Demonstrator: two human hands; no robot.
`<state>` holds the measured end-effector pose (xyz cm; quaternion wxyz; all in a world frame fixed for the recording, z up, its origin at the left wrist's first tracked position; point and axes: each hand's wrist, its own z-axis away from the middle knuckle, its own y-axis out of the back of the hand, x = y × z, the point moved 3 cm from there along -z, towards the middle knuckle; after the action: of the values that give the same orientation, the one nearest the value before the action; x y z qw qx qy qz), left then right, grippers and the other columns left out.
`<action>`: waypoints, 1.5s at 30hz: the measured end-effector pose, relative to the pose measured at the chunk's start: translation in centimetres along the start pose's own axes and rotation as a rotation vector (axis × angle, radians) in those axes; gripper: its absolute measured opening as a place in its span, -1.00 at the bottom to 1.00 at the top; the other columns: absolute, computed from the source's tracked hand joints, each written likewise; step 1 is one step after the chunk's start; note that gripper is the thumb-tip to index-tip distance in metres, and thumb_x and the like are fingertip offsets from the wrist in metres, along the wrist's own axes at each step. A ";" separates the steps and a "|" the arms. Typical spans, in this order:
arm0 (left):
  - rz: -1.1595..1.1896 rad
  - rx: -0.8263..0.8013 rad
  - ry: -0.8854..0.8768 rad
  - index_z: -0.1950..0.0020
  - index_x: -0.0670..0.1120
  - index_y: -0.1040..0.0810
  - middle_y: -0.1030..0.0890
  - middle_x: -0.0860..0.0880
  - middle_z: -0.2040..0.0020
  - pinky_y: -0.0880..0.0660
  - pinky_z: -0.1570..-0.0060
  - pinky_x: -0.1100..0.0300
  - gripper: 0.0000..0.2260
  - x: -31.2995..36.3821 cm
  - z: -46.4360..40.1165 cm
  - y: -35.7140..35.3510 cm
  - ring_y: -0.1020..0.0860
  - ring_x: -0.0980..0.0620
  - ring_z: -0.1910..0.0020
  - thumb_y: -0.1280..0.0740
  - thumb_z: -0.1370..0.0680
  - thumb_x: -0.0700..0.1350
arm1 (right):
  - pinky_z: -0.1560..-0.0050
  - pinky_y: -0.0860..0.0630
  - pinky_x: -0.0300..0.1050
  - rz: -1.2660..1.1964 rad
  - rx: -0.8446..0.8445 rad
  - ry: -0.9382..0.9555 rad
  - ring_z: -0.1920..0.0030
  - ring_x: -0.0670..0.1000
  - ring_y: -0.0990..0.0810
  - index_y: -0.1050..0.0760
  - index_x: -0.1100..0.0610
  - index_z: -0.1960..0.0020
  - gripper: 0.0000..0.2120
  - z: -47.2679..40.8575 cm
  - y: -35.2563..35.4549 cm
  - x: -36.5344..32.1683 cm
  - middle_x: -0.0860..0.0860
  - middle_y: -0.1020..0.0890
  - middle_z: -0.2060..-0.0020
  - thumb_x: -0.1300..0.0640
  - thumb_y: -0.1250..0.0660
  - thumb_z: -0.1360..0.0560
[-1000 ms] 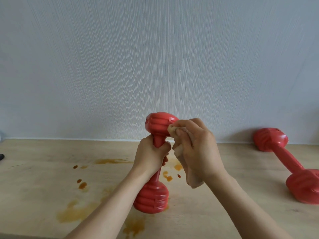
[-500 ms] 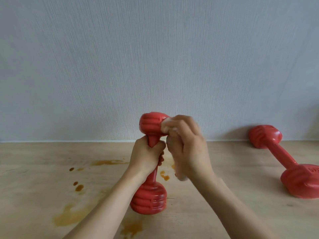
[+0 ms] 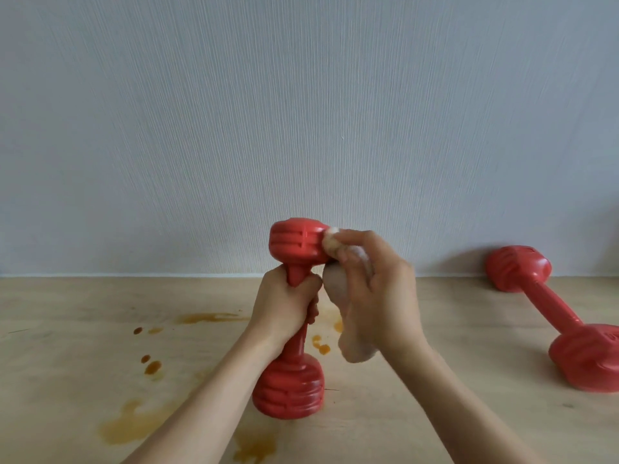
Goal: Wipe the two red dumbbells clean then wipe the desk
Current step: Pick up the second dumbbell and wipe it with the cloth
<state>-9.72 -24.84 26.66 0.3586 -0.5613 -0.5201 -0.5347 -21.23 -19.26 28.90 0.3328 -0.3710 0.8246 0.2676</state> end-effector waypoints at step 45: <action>-0.175 0.016 -0.075 0.28 -0.13 -0.44 -0.50 0.00 0.48 -0.44 0.44 0.16 -0.85 -0.3 0.5 -0.9 -0.50 0.09 0.53 -0.25 -0.50 -0.20 | -0.13 -0.40 -0.38 0.132 0.096 0.201 -0.12 -0.17 -0.55 -0.59 0.07 -0.08 -0.80 -0.5 -1.1 0.4 -0.06 -0.57 -0.15 0.22 -0.23 -0.56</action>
<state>-10.47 -24.22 26.15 0.2952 -0.5304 -0.5846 -0.5383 -20.76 -20.43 28.72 0.2475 -0.3246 0.8882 0.2107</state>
